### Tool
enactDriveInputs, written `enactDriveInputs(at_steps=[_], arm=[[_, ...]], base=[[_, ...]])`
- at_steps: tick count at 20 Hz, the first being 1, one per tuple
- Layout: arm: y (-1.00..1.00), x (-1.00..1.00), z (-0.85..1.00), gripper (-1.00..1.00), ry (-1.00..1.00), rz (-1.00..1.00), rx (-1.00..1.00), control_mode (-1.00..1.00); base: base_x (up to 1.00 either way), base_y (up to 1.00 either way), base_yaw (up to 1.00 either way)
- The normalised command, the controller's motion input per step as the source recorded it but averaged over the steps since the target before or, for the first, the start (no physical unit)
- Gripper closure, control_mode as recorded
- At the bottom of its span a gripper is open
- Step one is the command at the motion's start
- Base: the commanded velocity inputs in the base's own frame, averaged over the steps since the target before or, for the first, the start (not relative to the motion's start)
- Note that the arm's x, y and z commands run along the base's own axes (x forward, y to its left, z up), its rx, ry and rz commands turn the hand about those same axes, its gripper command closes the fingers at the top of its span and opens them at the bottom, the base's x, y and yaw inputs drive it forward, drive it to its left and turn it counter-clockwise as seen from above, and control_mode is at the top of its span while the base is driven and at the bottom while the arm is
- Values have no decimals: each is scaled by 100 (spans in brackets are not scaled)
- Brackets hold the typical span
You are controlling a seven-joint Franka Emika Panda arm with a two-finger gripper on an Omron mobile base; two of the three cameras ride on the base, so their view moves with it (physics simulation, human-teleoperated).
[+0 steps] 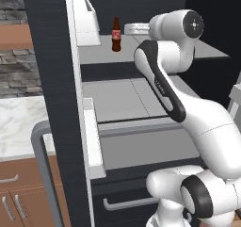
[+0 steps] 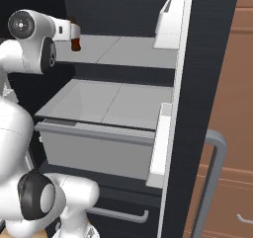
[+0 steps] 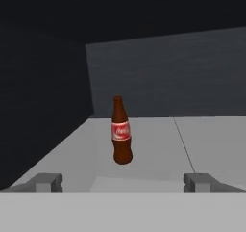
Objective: Open the fridge, grab two sodas, and place both sodas inside the bowl with ice on the dining counter.
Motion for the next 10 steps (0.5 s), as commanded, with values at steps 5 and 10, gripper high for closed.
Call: enactDriveInputs(at_steps=[5, 10], arm=[[10, 58, 0, -100, 6, 0, 0, -100], [19, 56, 0, -100, 4, 0, 0, -100]], base=[[0, 0, 0], [0, 0, 0]])
